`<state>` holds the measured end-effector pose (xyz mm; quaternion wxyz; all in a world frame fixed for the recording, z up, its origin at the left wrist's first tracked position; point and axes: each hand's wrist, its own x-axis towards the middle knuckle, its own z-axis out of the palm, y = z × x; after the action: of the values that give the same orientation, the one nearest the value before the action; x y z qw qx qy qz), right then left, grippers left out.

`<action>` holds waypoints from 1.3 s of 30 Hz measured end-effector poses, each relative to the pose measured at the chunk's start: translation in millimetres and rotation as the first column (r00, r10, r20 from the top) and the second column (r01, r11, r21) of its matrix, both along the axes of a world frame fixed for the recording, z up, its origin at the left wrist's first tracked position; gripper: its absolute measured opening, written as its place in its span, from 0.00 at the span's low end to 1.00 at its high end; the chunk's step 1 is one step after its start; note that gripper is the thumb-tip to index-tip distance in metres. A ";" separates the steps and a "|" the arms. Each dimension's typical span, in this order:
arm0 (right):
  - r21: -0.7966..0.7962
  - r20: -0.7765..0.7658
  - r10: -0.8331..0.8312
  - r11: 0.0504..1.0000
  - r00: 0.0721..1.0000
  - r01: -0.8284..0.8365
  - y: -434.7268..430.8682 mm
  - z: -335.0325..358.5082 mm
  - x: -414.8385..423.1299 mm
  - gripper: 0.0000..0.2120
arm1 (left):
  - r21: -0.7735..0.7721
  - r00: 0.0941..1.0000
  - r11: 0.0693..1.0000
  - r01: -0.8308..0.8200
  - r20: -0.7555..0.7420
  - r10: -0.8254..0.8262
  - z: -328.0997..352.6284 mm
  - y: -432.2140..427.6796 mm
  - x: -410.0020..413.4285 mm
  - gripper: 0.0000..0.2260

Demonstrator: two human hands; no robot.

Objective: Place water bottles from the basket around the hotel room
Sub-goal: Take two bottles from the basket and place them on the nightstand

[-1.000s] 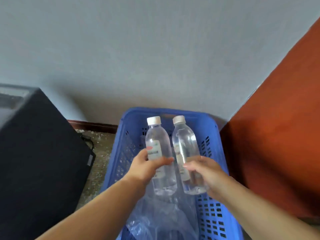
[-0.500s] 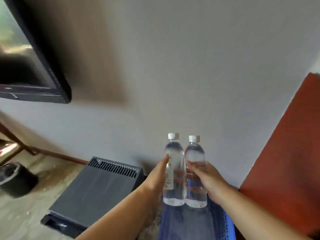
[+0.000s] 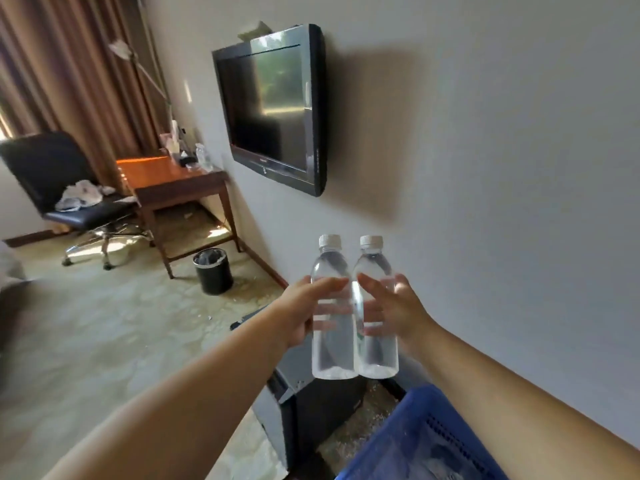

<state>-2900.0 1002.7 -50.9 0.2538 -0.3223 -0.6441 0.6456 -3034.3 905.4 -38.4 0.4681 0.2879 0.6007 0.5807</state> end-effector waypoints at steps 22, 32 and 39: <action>-0.094 -0.164 0.740 0.646 0.652 -0.757 -266.3 8.7 -306.1 0.26 | -0.036 0.640 0.641 -0.767 0.042 0.768 11.4 -333.0 -208.4 0.32; -0.086 -0.154 0.828 0.532 0.539 -0.842 -402.8 21.4 -469.6 0.08 | 0.060 0.586 0.583 -0.810 0.108 0.803 13.5 -467.2 -345.8 0.33; -0.101 -0.057 0.882 0.460 0.467 -0.882 -452.9 29.8 -570.2 0.28 | -0.004 0.520 0.522 -0.853 0.082 0.850 11.7 -515.6 -426.9 0.34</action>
<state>-3470.2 549.8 -21.1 -0.1361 0.0413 -0.6800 0.7193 -3461.2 389.8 -26.7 0.1413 -0.0555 0.6363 0.7563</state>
